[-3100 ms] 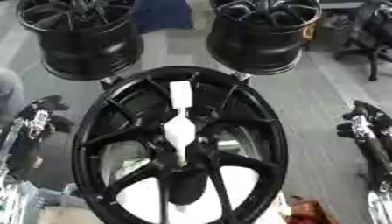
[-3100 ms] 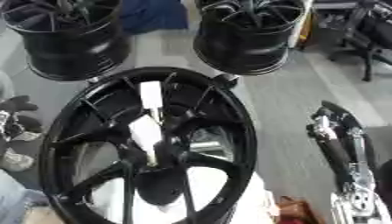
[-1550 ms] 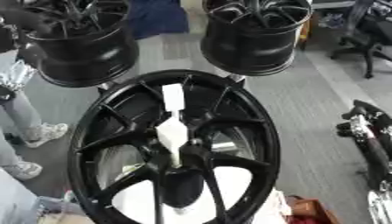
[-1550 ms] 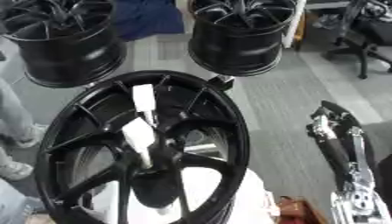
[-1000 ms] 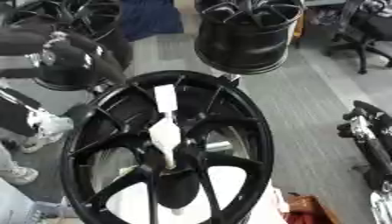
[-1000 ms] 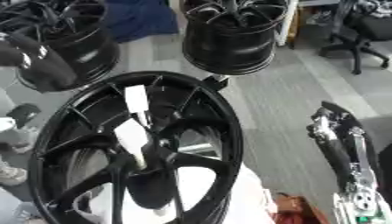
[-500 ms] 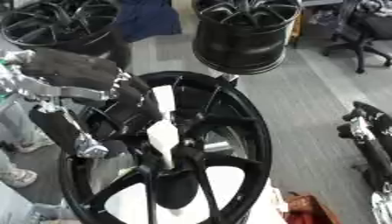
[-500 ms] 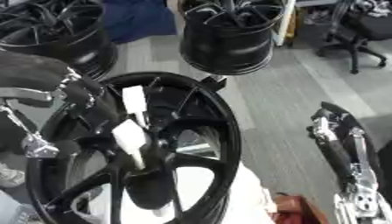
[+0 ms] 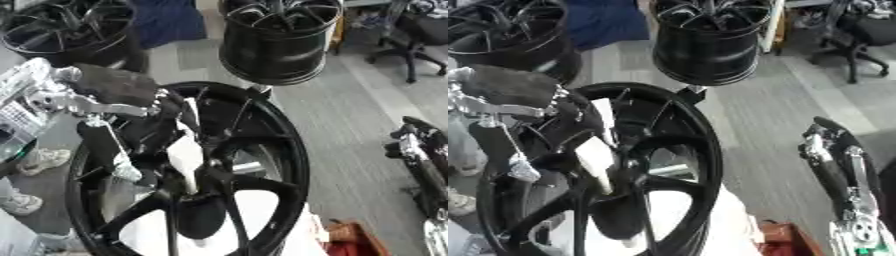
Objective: Pull the pin out of the wheel hub.
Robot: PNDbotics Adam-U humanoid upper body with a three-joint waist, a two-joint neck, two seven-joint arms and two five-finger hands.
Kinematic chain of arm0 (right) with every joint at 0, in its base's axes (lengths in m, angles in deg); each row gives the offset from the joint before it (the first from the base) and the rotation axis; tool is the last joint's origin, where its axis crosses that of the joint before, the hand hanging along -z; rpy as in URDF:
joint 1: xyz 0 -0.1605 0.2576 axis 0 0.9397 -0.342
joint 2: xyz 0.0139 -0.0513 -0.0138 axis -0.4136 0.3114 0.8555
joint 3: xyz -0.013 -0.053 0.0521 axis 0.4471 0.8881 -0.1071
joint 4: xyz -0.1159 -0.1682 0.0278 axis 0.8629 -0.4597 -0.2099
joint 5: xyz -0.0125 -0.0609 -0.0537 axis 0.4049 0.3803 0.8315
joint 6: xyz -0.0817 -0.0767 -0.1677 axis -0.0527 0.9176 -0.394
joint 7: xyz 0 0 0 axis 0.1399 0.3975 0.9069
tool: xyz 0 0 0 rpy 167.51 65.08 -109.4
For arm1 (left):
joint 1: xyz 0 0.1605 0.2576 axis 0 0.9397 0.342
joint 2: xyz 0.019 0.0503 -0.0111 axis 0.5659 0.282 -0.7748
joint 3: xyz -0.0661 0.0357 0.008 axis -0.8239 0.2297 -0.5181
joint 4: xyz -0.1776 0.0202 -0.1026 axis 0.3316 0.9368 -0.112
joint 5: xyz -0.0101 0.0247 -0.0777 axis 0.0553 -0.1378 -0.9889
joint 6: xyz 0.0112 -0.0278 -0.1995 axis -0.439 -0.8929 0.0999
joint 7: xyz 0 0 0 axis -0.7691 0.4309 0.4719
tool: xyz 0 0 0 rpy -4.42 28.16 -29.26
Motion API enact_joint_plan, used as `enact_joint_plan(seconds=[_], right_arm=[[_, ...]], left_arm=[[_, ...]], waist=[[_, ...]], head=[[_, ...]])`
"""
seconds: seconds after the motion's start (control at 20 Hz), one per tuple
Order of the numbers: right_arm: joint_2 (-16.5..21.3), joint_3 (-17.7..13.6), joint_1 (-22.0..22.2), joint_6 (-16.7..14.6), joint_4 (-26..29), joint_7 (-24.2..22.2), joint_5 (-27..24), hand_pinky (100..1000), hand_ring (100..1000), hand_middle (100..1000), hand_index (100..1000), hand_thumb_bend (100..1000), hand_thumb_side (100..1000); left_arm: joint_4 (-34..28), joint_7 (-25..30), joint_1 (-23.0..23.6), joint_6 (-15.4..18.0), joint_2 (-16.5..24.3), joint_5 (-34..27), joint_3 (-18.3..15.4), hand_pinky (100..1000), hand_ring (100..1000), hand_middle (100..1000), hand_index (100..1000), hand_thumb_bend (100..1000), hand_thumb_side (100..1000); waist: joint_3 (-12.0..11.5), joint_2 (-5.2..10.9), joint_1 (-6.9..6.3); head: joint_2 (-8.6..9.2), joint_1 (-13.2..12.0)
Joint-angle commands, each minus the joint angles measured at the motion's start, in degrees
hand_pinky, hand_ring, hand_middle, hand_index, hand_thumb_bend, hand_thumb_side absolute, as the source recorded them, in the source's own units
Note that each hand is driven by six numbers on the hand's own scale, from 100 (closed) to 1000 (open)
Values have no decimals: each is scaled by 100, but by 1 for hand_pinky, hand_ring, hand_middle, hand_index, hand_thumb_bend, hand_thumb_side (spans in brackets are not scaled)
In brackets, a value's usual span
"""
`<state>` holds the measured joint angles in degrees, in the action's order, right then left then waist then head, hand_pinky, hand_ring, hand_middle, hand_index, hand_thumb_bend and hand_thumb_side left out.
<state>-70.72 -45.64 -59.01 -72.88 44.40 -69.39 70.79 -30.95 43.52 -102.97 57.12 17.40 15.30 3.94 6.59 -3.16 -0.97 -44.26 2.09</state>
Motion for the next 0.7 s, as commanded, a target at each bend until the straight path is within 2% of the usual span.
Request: enact_joint_plan(seconds=[0.05,0.3,0.7], right_arm=[[86,-9,-36,-17,71,-25,-16,579,569,588,807,100,549],[81,-1,-40,-19,68,-33,-24,579,569,588,807,100,550],[85,18,-57,-19,63,-55,-37,579,568,588,806,100,549]], left_arm=[[211,1054,-166,1238,-63,190,-63,626,448,830,916,527,439],[441,1054,-247,1316,-238,280,-94,628,452,850,926,523,450],[857,1054,-356,1548,-465,425,115,625,441,822,911,493,460]], waist=[[6,52,-1],[25,48,-1],[64,44,5]], head=[[14,12],[14,5],[14,-31]])
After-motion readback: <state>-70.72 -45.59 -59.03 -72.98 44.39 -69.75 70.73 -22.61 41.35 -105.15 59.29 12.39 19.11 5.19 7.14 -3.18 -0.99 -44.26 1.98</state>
